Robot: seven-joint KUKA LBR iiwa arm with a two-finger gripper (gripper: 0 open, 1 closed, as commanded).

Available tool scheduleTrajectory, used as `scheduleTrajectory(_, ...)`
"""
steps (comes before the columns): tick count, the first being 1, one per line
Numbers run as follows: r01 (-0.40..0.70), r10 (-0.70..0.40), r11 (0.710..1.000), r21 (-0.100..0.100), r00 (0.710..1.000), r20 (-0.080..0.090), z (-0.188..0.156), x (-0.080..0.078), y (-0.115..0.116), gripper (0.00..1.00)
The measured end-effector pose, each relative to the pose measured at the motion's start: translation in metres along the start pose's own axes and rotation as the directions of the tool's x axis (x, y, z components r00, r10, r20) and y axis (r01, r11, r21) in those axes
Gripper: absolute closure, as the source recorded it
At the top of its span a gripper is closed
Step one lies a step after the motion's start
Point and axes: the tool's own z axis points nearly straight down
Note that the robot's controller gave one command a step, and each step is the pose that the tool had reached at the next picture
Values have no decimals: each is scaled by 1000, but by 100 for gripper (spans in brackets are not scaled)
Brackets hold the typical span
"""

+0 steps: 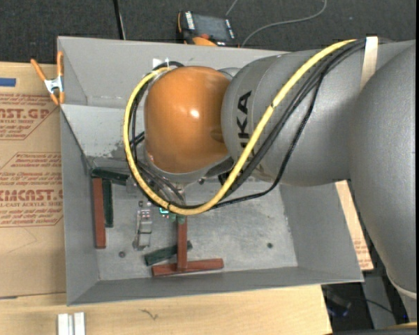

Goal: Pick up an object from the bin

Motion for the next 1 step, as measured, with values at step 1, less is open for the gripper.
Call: scheduleTrajectory(1,-105,105,994,3,995,-1,63,20,-57,0)
